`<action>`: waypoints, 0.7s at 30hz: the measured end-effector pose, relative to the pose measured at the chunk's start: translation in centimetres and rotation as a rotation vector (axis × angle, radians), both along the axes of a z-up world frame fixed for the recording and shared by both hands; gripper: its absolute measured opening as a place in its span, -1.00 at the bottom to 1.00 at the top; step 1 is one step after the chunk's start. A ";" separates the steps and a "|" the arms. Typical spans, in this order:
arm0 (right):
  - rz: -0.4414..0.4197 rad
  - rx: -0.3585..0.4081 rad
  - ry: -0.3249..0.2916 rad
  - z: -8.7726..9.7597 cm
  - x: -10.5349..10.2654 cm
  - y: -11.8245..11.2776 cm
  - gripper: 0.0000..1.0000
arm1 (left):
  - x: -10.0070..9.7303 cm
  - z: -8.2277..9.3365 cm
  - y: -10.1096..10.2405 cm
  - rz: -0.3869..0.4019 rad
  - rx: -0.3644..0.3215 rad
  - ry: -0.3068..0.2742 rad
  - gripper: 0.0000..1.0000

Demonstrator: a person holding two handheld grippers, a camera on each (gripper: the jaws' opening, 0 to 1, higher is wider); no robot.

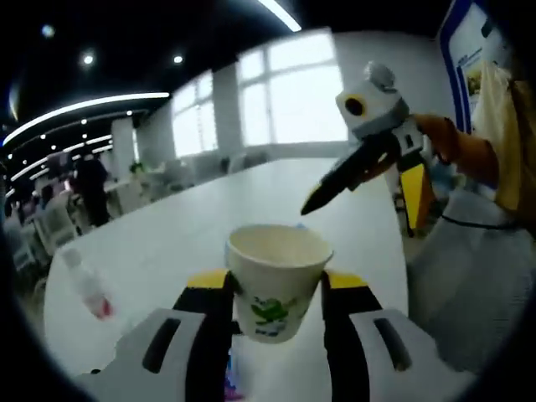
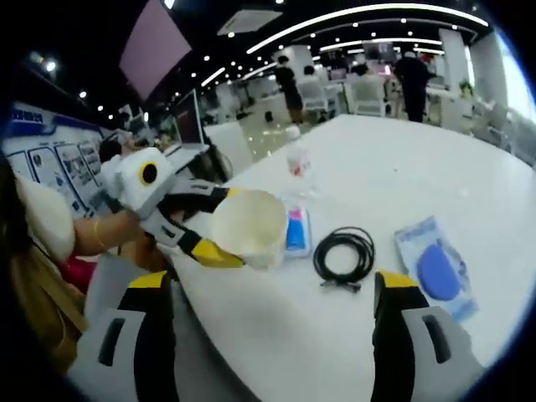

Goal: Arrange the tabletop items into an orderly group along one side of the table until the central work area is clear of visible clutter.

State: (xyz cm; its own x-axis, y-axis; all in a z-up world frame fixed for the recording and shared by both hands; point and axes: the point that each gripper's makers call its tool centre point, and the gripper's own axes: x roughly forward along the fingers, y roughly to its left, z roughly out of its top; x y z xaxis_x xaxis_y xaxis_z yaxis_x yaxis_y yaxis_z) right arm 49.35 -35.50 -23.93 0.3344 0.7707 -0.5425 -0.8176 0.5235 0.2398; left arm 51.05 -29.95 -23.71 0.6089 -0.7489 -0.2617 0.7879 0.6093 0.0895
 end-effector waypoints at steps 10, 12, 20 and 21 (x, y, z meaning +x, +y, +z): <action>-0.003 0.005 -0.003 -0.9 -0.2 -0.6 0.99 | 3.0 1.3 0.8 0.066 -0.054 -0.047 -0.22; -0.008 0.005 0.000 -1.1 -0.1 -0.8 0.99 | 3.5 1.4 1.0 0.078 -0.069 -0.044 -0.22; -0.045 -0.010 0.020 -2.3 0.5 -1.8 0.99 | 6.2 1.2 1.8 0.117 -0.113 -0.042 -0.22; -0.051 -0.010 0.023 -2.4 0.6 -1.9 0.99 | 6.6 1.2 2.0 0.123 -0.120 -0.043 -0.22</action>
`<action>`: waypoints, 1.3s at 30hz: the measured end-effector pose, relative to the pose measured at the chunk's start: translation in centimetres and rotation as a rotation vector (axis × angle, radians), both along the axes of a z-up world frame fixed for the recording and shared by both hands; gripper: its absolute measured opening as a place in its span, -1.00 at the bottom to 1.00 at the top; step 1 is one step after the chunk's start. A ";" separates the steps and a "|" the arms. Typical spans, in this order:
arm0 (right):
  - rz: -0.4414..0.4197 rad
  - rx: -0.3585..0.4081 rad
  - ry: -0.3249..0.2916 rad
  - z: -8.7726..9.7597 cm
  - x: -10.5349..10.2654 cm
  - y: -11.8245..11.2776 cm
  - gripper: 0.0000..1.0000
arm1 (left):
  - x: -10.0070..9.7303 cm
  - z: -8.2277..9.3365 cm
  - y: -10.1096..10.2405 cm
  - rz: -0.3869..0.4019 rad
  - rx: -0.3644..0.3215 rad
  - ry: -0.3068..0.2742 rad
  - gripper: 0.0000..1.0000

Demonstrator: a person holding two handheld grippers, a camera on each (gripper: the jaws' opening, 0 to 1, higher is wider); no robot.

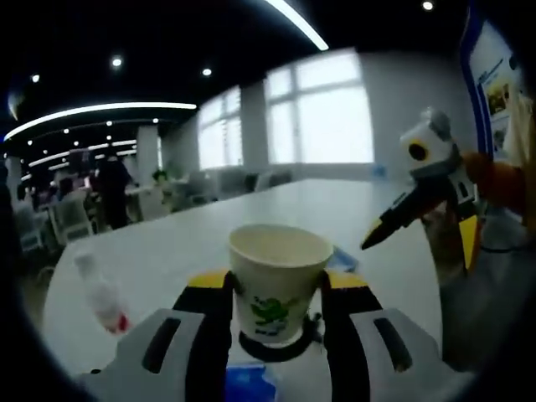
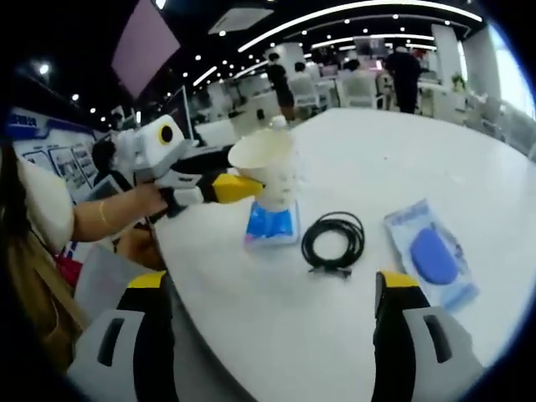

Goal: Arrange the tabletop items into an orderly group along one side of the table until the central work area is clear of visible clutter.

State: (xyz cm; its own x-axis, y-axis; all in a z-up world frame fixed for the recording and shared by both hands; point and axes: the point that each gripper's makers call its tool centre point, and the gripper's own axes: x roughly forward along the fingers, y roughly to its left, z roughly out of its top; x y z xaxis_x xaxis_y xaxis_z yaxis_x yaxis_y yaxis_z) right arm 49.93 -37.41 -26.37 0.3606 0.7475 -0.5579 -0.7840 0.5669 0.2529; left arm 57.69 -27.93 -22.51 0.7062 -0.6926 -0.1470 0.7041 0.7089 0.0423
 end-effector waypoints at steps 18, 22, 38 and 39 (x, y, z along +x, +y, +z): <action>-0.056 -0.005 0.066 -2.4 1.0 -0.9 0.96 | 6.5 -1.5 2.8 0.163 -0.060 -0.020 -0.22; -0.063 -0.010 0.079 -2.9 1.2 -1.0 0.95 | 7.7 -1.8 3.3 0.187 -0.060 -0.046 -0.22; -0.079 -0.015 0.116 -4.5 2.0 -0.9 0.93 | 11.8 -4.5 5.9 0.328 -0.098 -0.026 -0.22; -0.080 -0.017 0.120 -4.6 2.0 -0.9 0.93 | 12.0 -4.9 6.0 0.336 -0.100 -0.022 -0.22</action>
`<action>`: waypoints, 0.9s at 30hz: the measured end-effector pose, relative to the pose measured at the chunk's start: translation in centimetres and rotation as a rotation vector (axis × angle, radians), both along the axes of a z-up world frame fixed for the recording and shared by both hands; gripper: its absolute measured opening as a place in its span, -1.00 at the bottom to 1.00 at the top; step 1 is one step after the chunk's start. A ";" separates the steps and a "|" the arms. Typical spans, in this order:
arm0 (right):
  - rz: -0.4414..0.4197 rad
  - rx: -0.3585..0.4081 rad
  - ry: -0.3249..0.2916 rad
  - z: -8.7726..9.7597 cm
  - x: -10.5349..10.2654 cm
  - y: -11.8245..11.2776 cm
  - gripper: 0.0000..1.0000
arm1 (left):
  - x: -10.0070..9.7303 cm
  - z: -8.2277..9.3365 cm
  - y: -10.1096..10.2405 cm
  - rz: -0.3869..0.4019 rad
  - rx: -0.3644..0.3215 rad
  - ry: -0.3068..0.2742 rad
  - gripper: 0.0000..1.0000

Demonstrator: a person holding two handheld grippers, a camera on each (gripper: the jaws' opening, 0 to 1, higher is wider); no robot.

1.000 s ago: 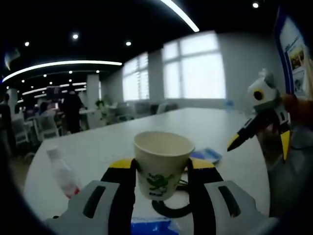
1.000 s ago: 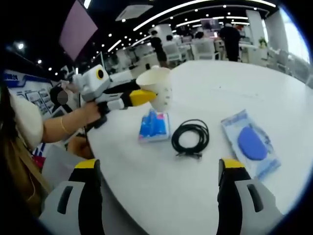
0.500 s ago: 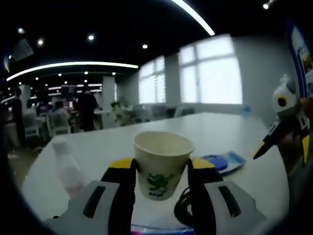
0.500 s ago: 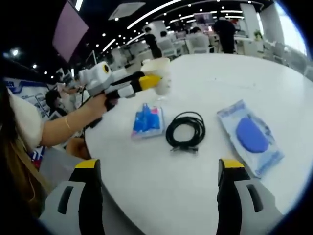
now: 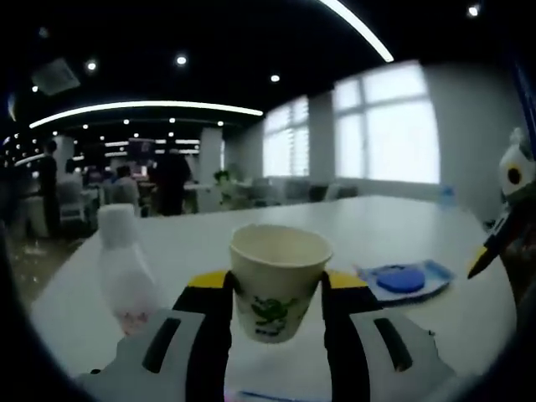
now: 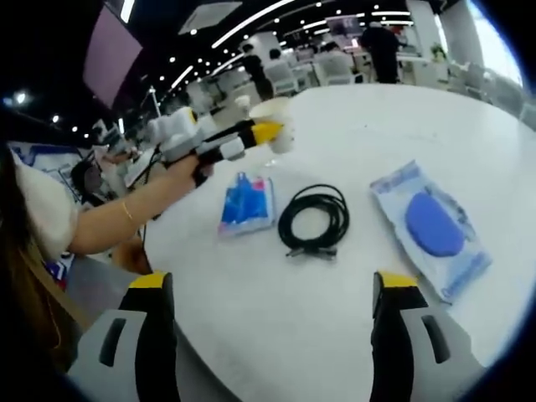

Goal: Arrange the tabletop items into an orderly group along one side of the table until the central work area is clear of visible clutter.

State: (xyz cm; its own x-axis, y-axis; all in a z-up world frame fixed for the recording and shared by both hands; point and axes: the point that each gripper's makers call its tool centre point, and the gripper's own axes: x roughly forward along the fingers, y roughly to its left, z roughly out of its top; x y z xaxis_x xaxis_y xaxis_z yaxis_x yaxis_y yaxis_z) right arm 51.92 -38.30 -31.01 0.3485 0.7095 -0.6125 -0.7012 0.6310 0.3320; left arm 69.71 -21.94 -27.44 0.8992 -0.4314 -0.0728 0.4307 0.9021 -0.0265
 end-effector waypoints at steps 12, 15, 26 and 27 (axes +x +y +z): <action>-0.001 -0.003 0.031 -1.0 -0.3 -0.2 0.91 | 1.6 -3.2 0.7 0.085 -0.054 0.048 -0.22; -0.003 -0.006 0.037 -1.3 -0.3 -0.3 0.91 | 1.8 -3.6 1.0 0.100 -0.054 0.047 -0.22; 0.000 -0.016 0.055 -1.8 -0.5 -0.4 0.88 | 2.3 -4.3 1.4 0.132 -0.052 0.036 -0.22; 0.000 -0.016 0.055 -1.9 -0.4 -0.4 0.88 | 2.4 -4.6 1.4 0.134 -0.052 0.044 -0.22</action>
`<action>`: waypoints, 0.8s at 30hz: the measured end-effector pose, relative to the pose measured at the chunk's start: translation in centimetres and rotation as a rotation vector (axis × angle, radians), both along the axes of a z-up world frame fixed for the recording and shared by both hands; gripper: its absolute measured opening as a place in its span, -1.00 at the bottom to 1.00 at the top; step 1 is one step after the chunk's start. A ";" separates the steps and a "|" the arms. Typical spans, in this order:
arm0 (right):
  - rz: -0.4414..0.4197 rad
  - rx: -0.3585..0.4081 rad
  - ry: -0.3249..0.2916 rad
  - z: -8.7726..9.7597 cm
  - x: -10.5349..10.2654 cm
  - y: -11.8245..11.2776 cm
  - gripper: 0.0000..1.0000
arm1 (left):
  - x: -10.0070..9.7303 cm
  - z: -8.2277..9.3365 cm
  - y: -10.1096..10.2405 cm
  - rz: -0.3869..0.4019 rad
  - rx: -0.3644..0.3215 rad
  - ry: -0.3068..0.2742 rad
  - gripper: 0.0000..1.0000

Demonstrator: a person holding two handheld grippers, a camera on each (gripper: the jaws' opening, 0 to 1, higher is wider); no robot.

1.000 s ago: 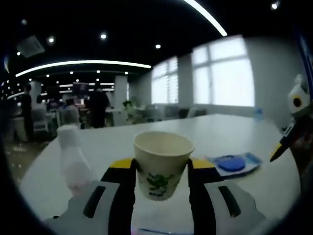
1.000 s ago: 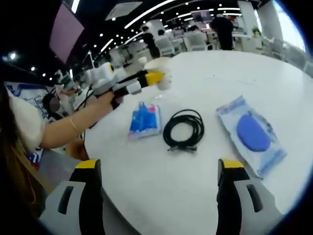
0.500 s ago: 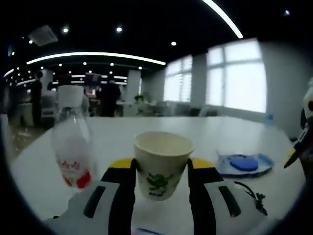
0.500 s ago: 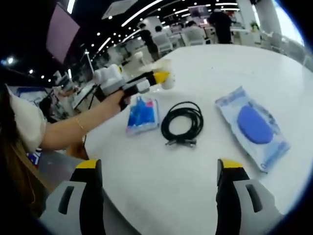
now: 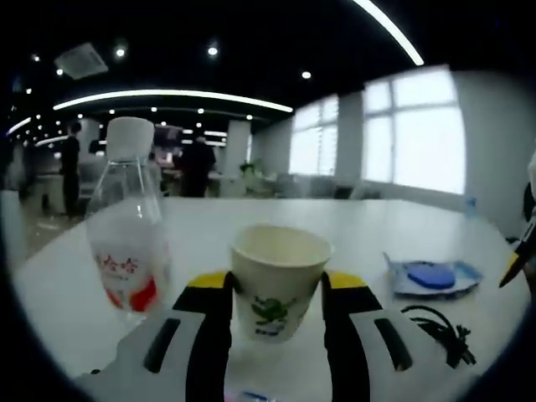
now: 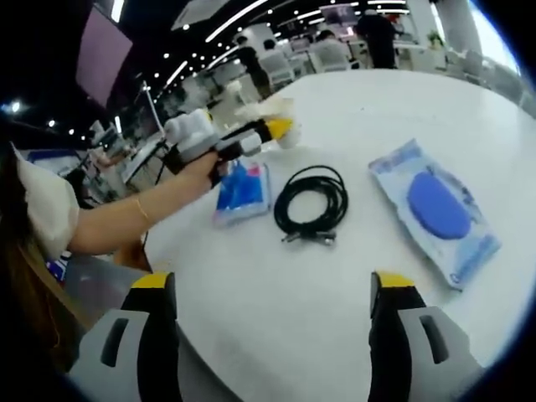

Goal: Arrange the tabletop items into an orderly group along one side of the table until the central work area is clear of visible clutter.

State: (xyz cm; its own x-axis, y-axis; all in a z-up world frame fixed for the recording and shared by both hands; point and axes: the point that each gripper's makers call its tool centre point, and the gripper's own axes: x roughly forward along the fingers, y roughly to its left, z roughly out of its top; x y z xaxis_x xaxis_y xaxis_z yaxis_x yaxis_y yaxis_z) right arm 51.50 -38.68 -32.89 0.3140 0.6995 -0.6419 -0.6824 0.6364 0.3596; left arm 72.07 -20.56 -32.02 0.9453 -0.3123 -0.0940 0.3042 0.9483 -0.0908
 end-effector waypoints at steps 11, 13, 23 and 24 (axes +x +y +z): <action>-0.003 -0.007 0.013 -0.3 0.0 -0.2 0.86 | 0.2 -1.6 0.3 0.021 -0.004 0.046 -0.22; -0.004 -0.005 0.013 -0.3 0.0 -0.1 0.86 | 0.2 -1.9 0.4 0.026 -0.010 0.053 -0.22; 0.004 -0.012 0.021 -0.5 -0.2 0.0 0.84 | 0.3 -2.5 0.5 0.022 0.017 0.082 -0.20; 0.003 -0.009 0.021 -0.4 -0.1 0.0 0.84 | 0.3 -2.6 0.5 0.021 0.023 0.087 -0.17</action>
